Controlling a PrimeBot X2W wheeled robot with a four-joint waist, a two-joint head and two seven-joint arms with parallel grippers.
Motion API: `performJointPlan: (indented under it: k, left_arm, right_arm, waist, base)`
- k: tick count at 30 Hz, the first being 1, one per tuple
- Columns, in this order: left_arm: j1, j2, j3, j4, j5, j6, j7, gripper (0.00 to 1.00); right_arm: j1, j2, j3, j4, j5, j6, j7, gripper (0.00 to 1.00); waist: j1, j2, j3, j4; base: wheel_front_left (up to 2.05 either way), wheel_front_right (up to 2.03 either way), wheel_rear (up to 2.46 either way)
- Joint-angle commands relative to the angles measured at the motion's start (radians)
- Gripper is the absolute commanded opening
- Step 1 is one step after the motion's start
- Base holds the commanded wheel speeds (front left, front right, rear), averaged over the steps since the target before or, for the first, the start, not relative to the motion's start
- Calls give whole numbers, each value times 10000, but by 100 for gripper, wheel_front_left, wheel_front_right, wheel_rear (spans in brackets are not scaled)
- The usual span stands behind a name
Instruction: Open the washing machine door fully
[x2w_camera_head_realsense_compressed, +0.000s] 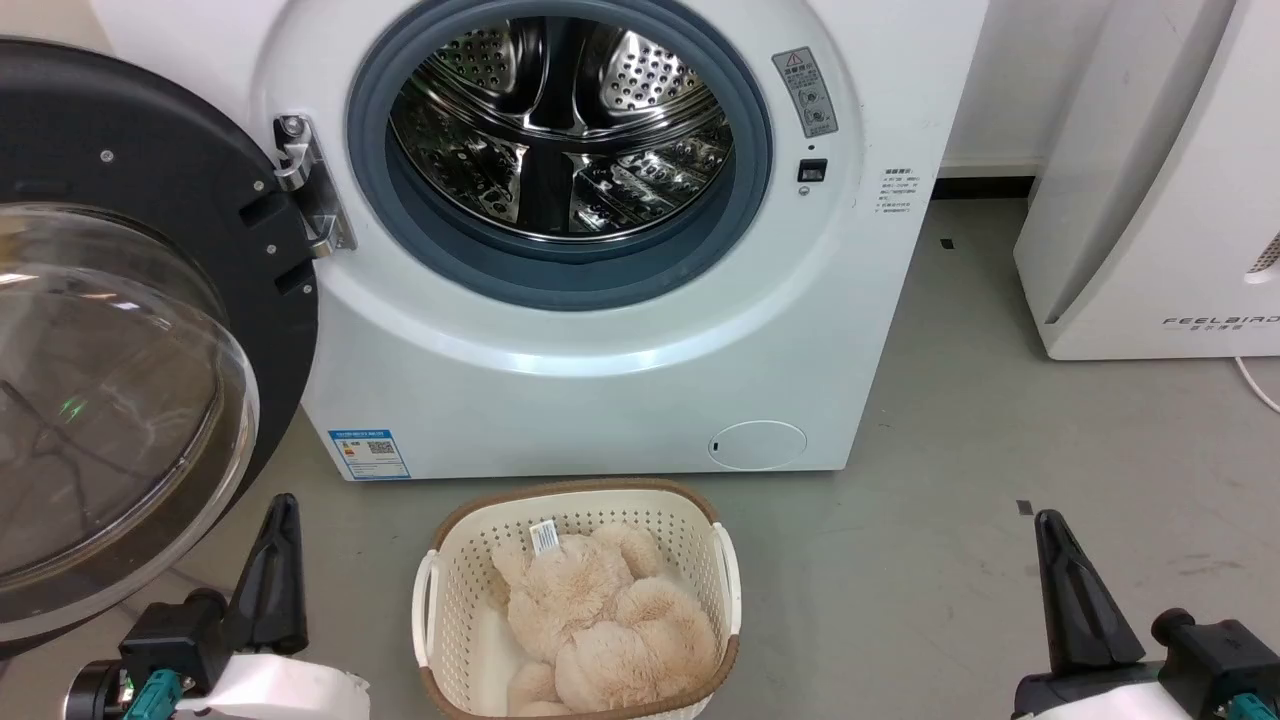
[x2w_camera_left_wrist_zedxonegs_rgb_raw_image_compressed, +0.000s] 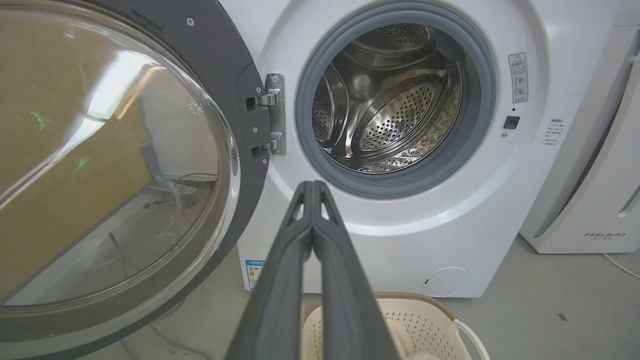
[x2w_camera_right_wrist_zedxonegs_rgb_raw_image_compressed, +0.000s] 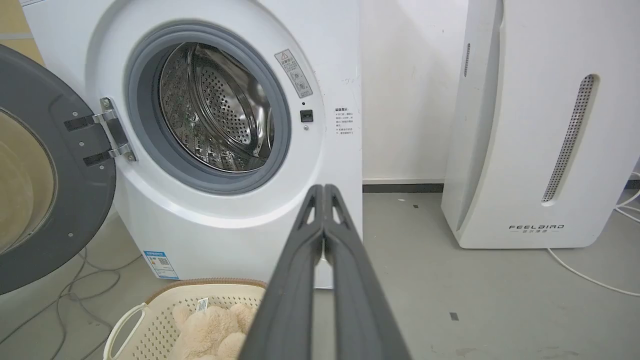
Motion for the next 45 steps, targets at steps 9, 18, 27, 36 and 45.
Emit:
performJointPlan:
  k: [9,18,27,36,45]
  left_arm:
    - [11,-47,-135,-125,117,121,226,0]
    - [19,-81,-238,-221,204,211,415,0]
    - [27,-114,-340,-318,291,302,605,0]
    - [35,-147,-443,-414,378,392,794,0]
    - [43,-181,-546,-511,465,483,983,0]
  right_arm:
    - [-74,2,26,-30,-128,1,202,0]
    - [-129,4,47,-51,-223,1,386,0]
    - [-185,6,68,-73,-318,2,572,0]
    - [-241,8,88,-95,-412,2,756,0]
    - [-297,9,109,-117,-507,3,941,0]
  waist:
    - [0,-1,-7,20]
    - [0,-1,-14,36]
    - [0,-1,-21,53]
    - [0,-1,-27,69]
    - [0,-1,-34,85]
  base:
    - [0,0,0]
    - [0,0,0]
    - [0,0,0]
    - [0,0,0]
    - [0,0,0]
